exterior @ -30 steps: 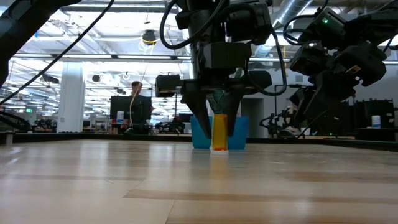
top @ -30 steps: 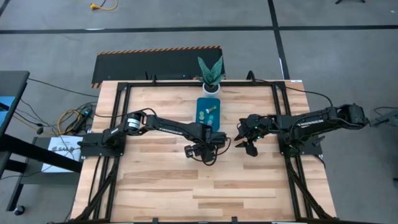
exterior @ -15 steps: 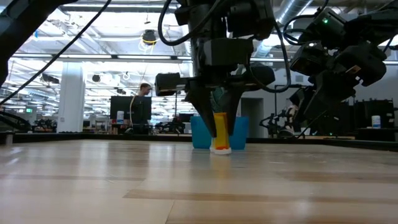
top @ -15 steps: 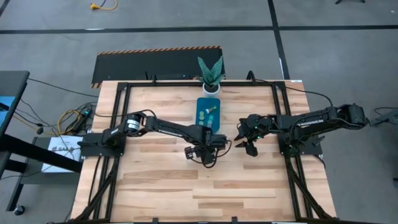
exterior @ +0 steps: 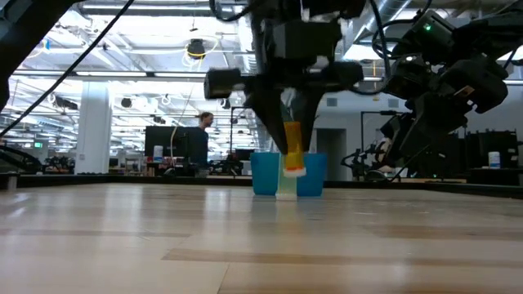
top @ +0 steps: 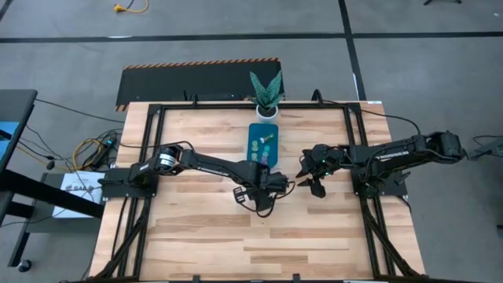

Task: Pick and place pill bottles into a basket
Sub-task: Put the orange pill bottle into the blue bin, then put the yellow pill bottle into the blue bin

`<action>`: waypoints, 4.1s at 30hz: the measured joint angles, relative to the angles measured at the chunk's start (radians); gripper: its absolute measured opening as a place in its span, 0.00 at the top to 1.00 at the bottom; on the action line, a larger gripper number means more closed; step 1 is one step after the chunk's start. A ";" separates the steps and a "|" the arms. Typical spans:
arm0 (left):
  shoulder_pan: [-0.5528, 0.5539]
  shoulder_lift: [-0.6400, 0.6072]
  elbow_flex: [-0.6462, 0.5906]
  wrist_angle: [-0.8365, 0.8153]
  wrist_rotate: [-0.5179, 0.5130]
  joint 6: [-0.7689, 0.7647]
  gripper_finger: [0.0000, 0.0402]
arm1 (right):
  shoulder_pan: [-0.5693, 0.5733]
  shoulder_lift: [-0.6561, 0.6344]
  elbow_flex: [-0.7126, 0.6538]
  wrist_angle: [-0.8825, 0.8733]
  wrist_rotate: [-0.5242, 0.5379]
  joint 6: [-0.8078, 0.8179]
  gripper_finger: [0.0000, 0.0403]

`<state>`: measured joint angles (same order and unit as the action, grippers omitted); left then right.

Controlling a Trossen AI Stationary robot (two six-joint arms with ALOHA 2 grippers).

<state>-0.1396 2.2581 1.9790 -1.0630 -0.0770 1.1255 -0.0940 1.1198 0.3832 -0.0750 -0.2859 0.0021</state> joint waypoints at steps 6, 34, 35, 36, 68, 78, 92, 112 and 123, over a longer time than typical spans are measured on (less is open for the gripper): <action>-0.015 0.000 0.095 -0.101 -0.109 -0.153 0.75 | 0.000 0.000 0.000 0.000 0.000 0.000 0.61; 0.431 0.001 0.375 -0.253 0.063 -0.298 0.74 | 0.002 0.000 0.001 -0.027 -0.001 0.051 0.61; 0.448 0.001 0.375 -0.233 0.077 -0.284 0.74 | 0.002 0.000 0.001 -0.027 -0.001 0.050 0.61; 0.465 0.001 0.375 -0.214 0.092 -0.272 0.74 | 0.002 0.000 0.001 -0.027 -0.001 0.050 0.61; 0.598 0.000 0.028 0.101 0.308 -0.268 0.74 | 0.002 0.000 0.000 -0.029 0.000 0.042 0.61; 0.596 0.000 0.027 0.105 0.302 -0.274 0.74 | 0.002 0.000 0.000 -0.029 0.000 0.040 0.61; 0.581 0.002 0.027 0.104 0.267 -0.292 0.71 | 0.002 0.000 0.000 -0.030 0.000 0.041 0.61; 0.557 0.002 0.067 -0.007 0.165 -0.310 0.68 | 0.002 0.000 0.000 -0.030 0.000 0.042 0.61; 0.440 0.002 0.196 -0.281 0.072 -0.354 0.68 | 0.002 0.000 0.000 -0.030 0.000 0.043 0.61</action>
<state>0.3007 2.2604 2.1751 -1.3437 -0.0049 0.7713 -0.0918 1.1198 0.3836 -0.1051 -0.2863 0.0452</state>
